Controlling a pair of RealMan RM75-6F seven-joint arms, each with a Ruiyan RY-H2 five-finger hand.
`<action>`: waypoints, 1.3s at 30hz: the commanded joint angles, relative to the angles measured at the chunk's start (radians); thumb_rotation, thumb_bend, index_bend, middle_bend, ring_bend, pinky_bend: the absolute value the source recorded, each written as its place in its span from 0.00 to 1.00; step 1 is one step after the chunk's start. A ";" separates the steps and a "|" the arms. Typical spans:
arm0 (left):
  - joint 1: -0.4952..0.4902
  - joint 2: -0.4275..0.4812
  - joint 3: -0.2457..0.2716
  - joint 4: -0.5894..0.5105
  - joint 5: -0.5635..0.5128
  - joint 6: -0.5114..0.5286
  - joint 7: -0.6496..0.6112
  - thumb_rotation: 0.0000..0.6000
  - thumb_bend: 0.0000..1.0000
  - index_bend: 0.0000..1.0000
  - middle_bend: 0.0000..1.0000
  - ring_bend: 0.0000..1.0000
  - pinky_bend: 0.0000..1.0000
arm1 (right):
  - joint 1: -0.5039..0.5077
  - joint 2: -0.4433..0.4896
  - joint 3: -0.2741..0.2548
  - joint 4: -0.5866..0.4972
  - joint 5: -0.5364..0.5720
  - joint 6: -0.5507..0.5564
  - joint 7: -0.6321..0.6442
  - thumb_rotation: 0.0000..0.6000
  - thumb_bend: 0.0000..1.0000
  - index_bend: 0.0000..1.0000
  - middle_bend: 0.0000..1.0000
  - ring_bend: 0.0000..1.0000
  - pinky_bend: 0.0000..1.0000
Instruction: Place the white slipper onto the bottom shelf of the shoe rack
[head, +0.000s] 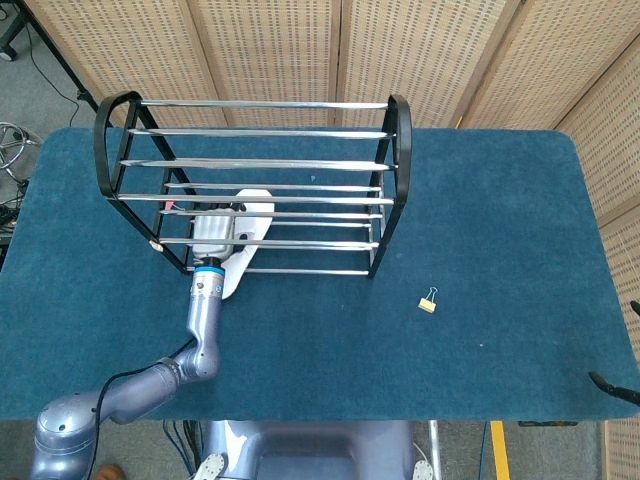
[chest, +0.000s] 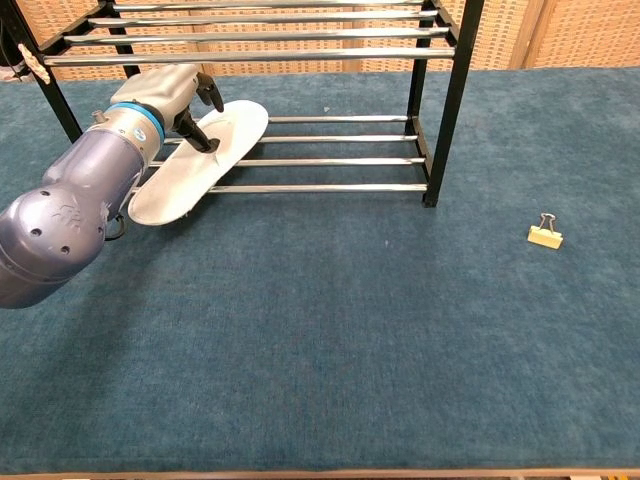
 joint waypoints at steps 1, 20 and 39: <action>0.023 0.023 0.021 -0.051 0.003 0.014 0.010 1.00 0.30 0.35 0.25 0.17 0.41 | -0.001 0.001 0.000 -0.001 -0.002 0.002 0.001 1.00 0.00 0.00 0.00 0.00 0.00; 0.105 0.118 0.099 -0.302 0.001 0.111 0.110 1.00 0.30 0.35 0.24 0.17 0.41 | -0.009 0.008 -0.003 -0.007 -0.017 0.019 0.017 1.00 0.00 0.00 0.00 0.00 0.00; 0.196 0.189 0.264 -0.567 0.115 0.213 0.159 1.00 0.30 0.35 0.24 0.17 0.41 | -0.024 0.017 -0.008 -0.014 -0.041 0.048 0.035 1.00 0.00 0.00 0.00 0.00 0.00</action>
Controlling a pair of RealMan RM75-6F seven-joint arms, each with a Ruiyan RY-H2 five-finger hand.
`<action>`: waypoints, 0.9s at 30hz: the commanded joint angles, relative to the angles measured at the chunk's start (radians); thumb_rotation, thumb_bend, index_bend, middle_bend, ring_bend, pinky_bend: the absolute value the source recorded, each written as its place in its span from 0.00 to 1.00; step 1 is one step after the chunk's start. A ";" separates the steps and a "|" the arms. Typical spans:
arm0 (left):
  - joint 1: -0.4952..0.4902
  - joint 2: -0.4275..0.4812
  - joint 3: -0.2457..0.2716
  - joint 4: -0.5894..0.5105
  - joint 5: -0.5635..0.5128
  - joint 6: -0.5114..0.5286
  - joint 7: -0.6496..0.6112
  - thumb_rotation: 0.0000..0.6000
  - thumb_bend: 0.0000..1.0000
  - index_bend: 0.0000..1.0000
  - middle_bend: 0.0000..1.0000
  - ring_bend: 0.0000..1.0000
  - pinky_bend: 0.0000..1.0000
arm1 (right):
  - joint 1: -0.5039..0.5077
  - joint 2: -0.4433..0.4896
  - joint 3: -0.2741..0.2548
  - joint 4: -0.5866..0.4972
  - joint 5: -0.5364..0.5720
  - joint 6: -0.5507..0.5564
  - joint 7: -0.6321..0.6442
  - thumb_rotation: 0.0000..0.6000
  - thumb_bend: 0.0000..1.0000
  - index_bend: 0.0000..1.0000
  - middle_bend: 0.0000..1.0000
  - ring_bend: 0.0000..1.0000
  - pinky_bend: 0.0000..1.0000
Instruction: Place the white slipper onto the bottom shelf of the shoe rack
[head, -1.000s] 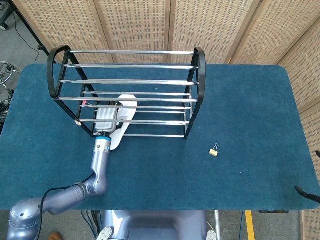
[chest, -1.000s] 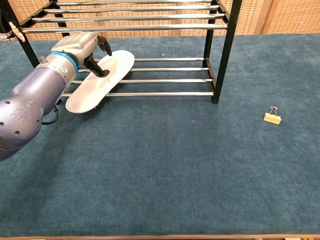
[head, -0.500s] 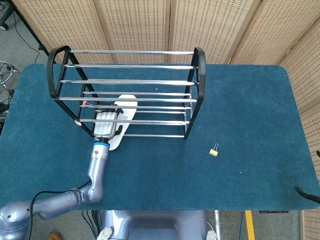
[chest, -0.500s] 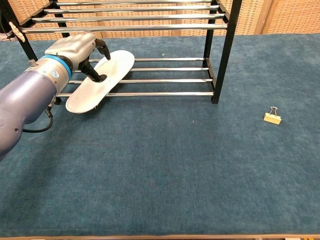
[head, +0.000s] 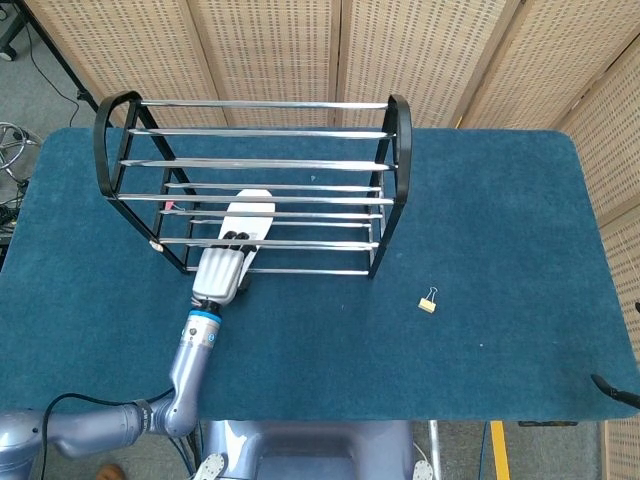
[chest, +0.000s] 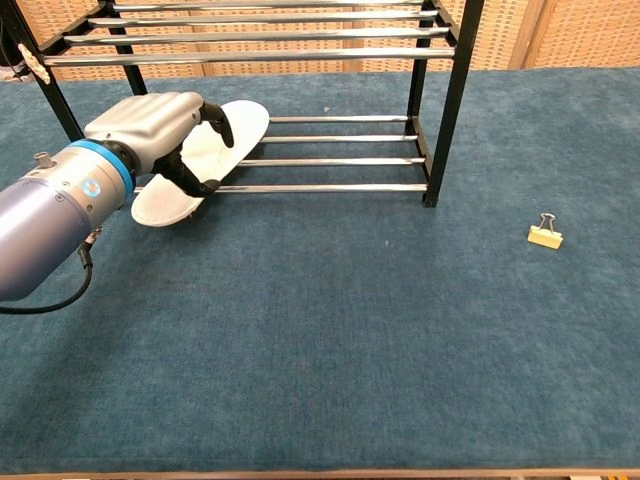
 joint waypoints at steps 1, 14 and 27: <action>0.023 0.016 0.039 -0.042 0.053 0.023 -0.024 1.00 0.30 0.35 0.24 0.17 0.41 | -0.001 0.001 -0.001 0.001 -0.001 0.001 0.004 1.00 0.00 0.00 0.00 0.00 0.00; 0.071 0.193 0.178 -0.120 0.312 -0.011 -0.238 1.00 0.30 0.35 0.24 0.16 0.40 | -0.007 0.004 -0.004 -0.004 -0.015 0.014 0.005 1.00 0.00 0.00 0.00 0.00 0.00; 0.131 0.481 0.476 -0.031 0.806 0.109 -0.741 1.00 0.29 0.29 0.10 0.04 0.20 | -0.016 0.007 -0.008 -0.014 -0.038 0.041 0.004 1.00 0.00 0.00 0.00 0.00 0.00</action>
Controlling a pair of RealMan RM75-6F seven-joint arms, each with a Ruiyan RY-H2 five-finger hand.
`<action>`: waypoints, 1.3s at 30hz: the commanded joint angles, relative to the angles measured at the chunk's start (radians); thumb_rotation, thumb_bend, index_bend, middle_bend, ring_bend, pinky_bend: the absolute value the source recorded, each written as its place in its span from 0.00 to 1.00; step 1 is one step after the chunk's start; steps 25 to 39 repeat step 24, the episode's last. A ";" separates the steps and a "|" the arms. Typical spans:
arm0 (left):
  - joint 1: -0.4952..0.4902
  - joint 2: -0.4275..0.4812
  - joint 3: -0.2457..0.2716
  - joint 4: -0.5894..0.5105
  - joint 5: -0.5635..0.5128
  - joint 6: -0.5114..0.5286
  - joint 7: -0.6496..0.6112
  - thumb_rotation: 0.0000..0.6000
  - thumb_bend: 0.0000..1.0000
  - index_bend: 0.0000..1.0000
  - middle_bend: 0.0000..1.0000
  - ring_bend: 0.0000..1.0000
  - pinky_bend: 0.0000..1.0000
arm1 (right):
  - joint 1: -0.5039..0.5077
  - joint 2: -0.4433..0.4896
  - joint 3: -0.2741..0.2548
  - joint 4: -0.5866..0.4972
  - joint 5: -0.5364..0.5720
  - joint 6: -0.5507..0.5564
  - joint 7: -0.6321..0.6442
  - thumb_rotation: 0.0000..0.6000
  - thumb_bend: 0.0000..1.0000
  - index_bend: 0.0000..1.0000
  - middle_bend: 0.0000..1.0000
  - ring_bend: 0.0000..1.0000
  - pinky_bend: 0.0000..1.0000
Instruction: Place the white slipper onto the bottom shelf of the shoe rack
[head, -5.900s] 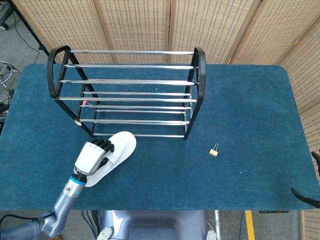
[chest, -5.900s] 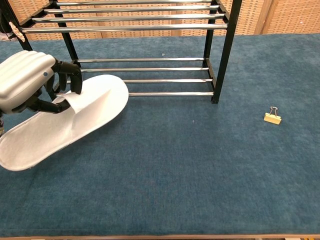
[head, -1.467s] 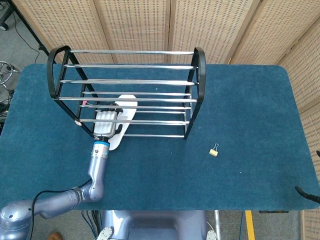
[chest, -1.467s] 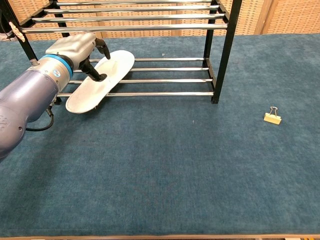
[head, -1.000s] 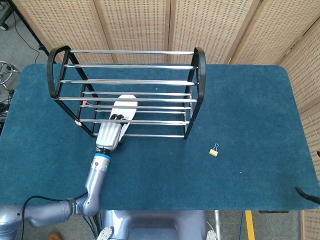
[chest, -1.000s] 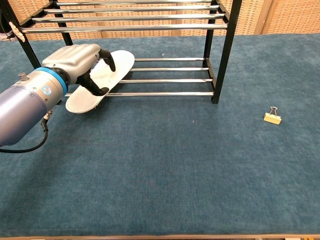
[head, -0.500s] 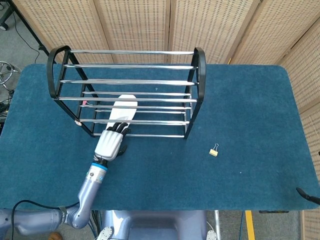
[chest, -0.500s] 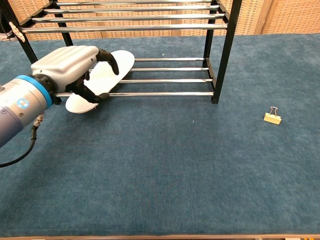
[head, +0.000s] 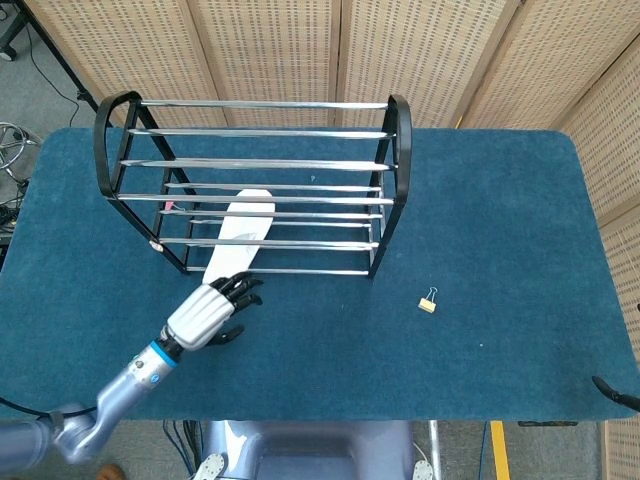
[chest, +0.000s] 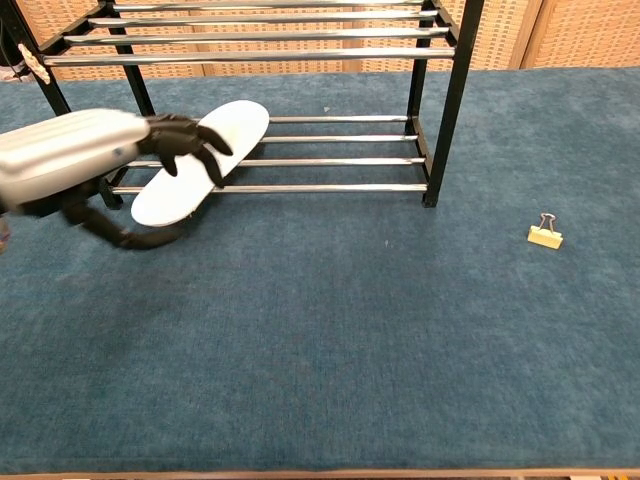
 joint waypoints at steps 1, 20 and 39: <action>0.065 0.132 0.135 0.023 0.128 0.092 -0.096 1.00 0.28 0.26 0.07 0.02 0.16 | -0.001 0.000 -0.002 -0.001 -0.007 0.004 0.001 1.00 0.00 0.00 0.00 0.00 0.00; 0.473 0.361 0.122 -0.244 -0.050 0.494 0.082 1.00 0.03 0.00 0.00 0.00 0.00 | -0.012 -0.003 -0.018 -0.019 -0.069 0.049 -0.027 1.00 0.00 0.00 0.00 0.00 0.00; 0.511 0.382 0.096 -0.254 -0.090 0.509 0.024 1.00 0.03 0.00 0.00 0.00 0.00 | -0.011 -0.004 -0.022 -0.019 -0.076 0.049 -0.031 1.00 0.00 0.00 0.00 0.00 0.00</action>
